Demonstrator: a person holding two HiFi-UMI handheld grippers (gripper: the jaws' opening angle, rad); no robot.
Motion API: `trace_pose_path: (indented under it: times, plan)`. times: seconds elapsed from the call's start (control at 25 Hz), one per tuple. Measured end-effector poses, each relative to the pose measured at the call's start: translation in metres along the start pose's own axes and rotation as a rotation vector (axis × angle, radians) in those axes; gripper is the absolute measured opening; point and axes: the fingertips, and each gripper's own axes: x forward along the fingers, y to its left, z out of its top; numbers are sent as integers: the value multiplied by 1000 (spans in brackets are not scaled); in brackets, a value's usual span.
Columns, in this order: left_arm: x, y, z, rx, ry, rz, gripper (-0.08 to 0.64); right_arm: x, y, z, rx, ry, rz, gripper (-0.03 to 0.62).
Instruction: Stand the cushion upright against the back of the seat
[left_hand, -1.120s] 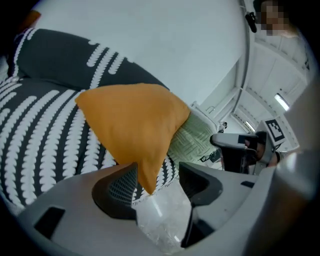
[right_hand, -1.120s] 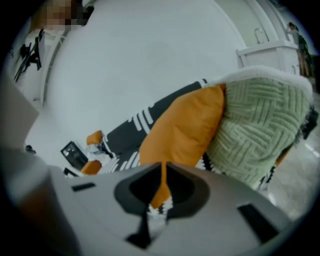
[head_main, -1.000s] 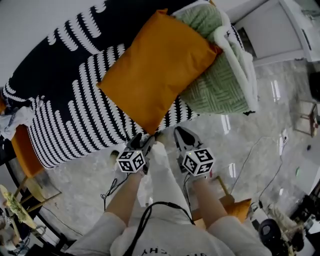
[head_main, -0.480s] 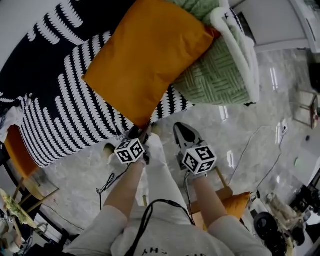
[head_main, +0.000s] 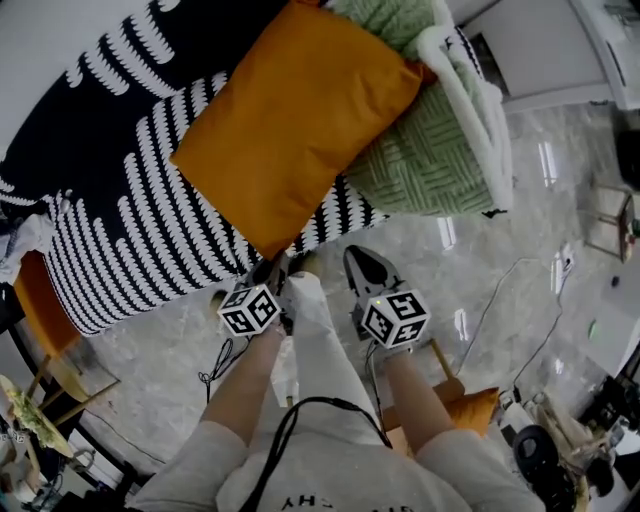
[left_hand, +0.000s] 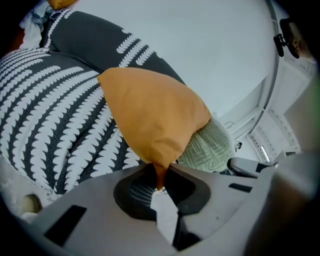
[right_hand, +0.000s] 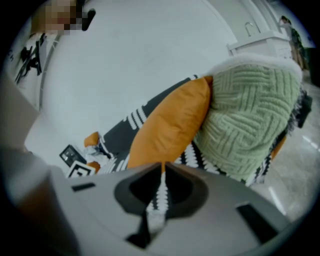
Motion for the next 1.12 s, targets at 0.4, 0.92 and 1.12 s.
trace_pose_path:
  times: [0.4,0.92,1.12]
  plan:
    - [-43,-17,80,3,-175,-50,54,24,16,62,-71,-75,44,20]
    - [-93,50,209,-10,-374,72,54,65,-14,232,-342,-209,-80,23]
    - [-97,66,252,-3,-417,108,54,75,-62,273,-326,-187,-185,192]
